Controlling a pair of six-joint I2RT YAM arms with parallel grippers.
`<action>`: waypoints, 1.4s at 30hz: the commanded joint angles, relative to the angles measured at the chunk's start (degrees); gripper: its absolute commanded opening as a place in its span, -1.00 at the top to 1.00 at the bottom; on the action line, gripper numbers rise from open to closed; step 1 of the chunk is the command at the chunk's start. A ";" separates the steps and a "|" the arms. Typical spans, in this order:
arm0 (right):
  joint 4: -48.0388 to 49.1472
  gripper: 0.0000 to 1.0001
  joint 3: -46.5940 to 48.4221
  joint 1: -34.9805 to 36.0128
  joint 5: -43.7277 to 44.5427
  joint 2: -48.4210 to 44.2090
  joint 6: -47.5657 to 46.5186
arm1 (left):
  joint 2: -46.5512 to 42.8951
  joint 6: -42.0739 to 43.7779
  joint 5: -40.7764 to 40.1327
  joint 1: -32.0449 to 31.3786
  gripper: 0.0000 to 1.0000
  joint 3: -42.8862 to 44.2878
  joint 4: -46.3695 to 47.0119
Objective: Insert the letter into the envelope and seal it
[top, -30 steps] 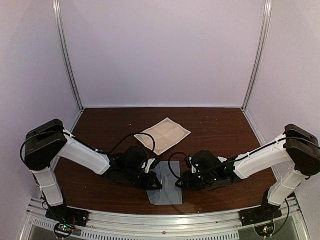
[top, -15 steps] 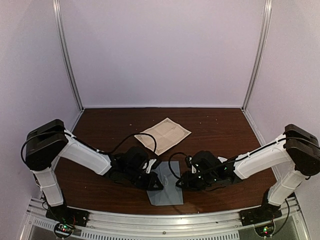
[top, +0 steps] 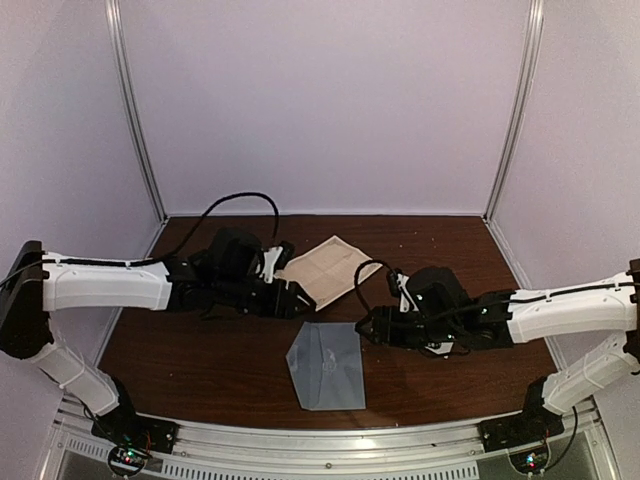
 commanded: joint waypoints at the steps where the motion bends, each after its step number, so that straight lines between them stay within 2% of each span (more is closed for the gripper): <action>1: -2.93 -0.23 2.11 -2.69 5.57 -1.06 -3.24 | -1.27 1.22 -0.87 6.27 -0.34 -0.64 -0.56; 7: -0.44 -0.27 3.74 -3.62 6.42 -0.88 -3.45 | -0.46 -9.77 -3.17 8.52 -0.36 -7.00 17.98; 13: 0.02 -0.28 3.01 -3.79 7.19 -2.38 -4.22 | 5.55 -13.52 -5.11 10.52 -0.35 -8.25 24.50; 23: 1.35 -0.31 0.93 -4.61 8.50 -5.43 -4.34 | 15.63 -15.81 -5.54 13.66 -0.31 -7.03 32.81; 32: 1.21 -0.32 0.67 -5.78 7.98 -5.54 -4.98 | 22.98 -15.71 -5.90 15.33 -0.18 -2.92 34.89; 42: 1.25 -0.32 0.62 -6.43 7.24 -5.19 -5.04 | 29.65 -15.67 -4.35 17.22 0.20 0.47 36.22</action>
